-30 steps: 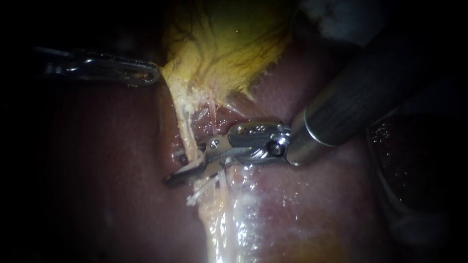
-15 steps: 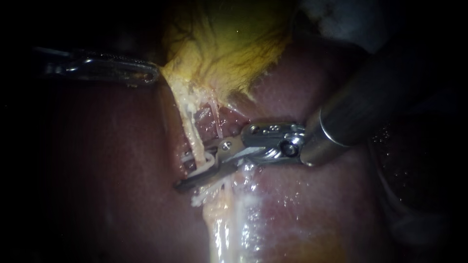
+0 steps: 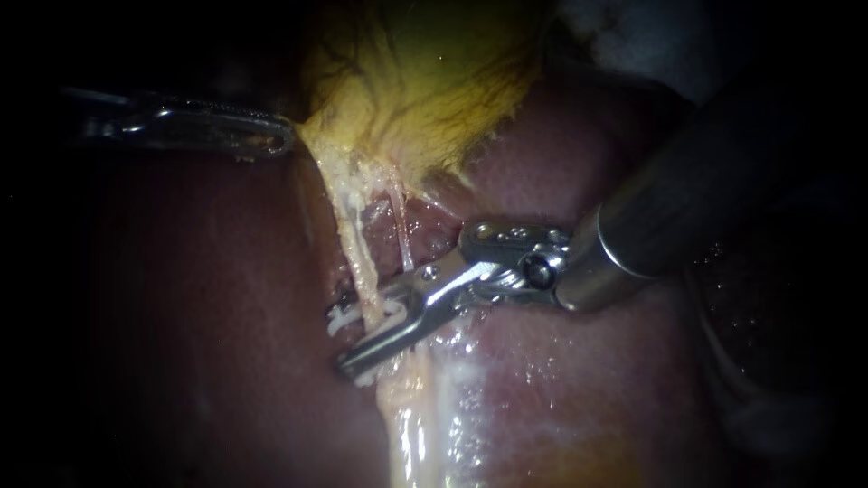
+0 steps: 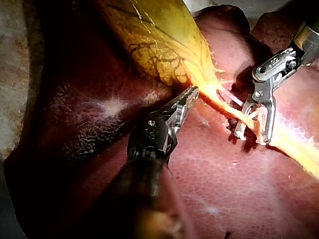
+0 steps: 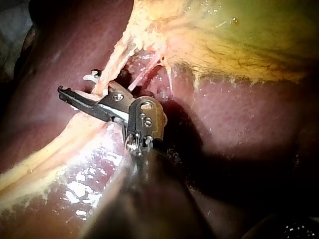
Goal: Clipping second clip left tube
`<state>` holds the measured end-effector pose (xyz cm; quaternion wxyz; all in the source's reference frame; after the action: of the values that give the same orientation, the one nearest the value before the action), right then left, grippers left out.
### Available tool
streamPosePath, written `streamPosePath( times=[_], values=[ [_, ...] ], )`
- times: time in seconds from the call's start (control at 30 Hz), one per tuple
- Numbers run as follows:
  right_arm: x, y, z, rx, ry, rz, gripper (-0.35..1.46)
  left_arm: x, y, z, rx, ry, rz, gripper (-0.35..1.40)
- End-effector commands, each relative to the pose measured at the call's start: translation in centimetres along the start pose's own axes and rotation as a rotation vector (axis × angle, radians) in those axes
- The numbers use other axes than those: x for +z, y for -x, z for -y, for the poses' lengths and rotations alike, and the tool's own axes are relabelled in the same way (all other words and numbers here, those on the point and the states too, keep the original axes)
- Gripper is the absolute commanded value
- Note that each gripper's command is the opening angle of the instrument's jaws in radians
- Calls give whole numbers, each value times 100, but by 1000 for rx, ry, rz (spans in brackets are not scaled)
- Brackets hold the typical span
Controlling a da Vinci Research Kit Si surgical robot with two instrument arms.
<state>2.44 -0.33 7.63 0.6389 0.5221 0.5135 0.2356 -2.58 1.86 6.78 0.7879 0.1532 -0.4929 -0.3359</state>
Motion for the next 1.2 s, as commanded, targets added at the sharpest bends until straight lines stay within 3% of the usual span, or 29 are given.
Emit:
streamPosePath(
  times=[0.03, 0.17, 0.27, 0.53, 0.87, 1.0, 1.2],
  values=[
    [0, 1, 0, 9, -19, -8, 51, 0, 0, 0, 0, 0, 0, -35],
    [-2, 3, 0, 30, -93, -34, 51, 0, 0, 0, 0, 0, 0, -35],
    [-3, 5, 2, 34, -122, -31, 51, 1, 0, 0, 0, 0, 0, -35],
    [-1, 13, 8, 30, -143, -10, 50, 1, 0, 0, 0, 1, 0, -35],
    [4, 24, 7, 41, -145, 1, 41, 1, -1, 0, 0, 1, 0, -35],
    [5, 24, 7, 41, -146, 2, 31, 1, -1, 0, 0, 1, 0, -35],
    [4, 24, 6, 52, -147, 5, -5, 1, -1, 0, 0, 1, 0, -35]
  ],
)
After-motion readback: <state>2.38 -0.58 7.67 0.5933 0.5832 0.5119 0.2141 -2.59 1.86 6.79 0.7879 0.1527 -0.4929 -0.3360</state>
